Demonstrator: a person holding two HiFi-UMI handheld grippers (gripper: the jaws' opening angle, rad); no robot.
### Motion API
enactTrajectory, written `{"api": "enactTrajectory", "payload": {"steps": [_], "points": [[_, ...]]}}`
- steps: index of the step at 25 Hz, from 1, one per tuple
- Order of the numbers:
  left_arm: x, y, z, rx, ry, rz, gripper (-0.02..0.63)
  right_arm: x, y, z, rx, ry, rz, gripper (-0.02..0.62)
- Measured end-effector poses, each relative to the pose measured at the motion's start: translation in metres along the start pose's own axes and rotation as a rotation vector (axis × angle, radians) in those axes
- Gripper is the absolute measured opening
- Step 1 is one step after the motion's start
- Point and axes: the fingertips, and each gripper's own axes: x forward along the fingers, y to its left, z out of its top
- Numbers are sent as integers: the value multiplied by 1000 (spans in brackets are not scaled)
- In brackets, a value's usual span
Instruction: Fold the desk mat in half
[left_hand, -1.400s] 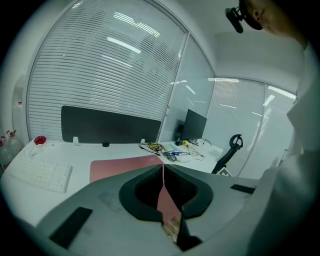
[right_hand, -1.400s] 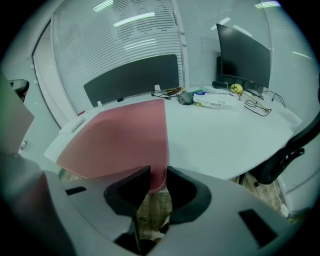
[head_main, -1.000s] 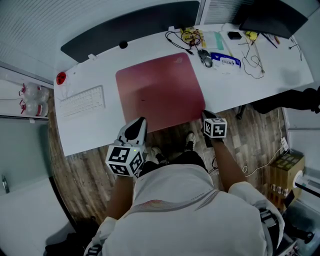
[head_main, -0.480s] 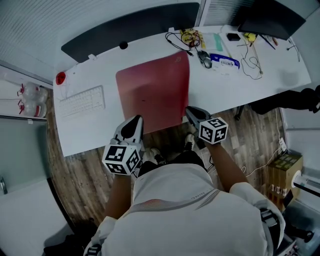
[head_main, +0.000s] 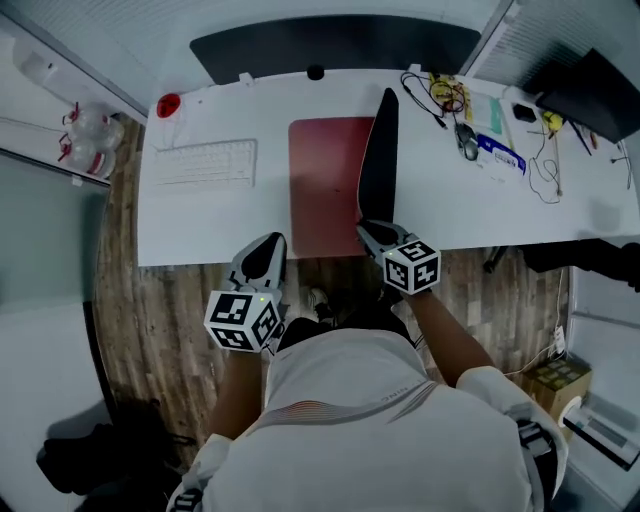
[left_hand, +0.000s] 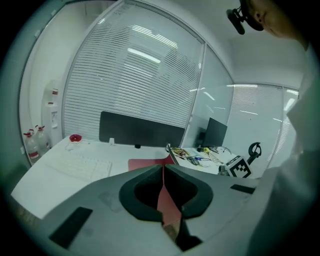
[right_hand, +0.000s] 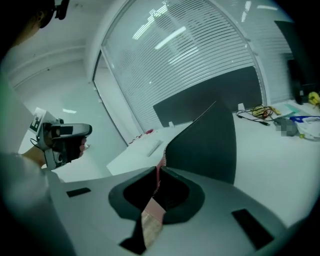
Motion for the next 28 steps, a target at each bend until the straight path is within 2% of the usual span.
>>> {"api": "enactTrajectory", "payload": {"steps": [6,12,17,20,22,23,25,28], "points": [[-46,51,-13,-59,-19,112,20,62,42,-15,-40,128,52,80],[-79,82,-27,-97,-27,179,20,116,83,-63,-66,303,117,81],[-93,96,-31,-108,-34,193,20,138,86,-83,-92,351,83,86],[-95,99,-31,-106,-34,186,20,136,84,-81,-94,330,77,93],[-93,98,-29,-101,-36,175,20,131,91,-73,-106,293,111,103],[-90,97,-28,-98,-38,166,20,127,95,-66,-115,268,128,132],[-85,93,-22,-88,-44,146,20,116,99,-43,-132,192,140,150],[-80,87,-7,-68,-70,121,20,87,95,7,-151,38,102,105]]}}
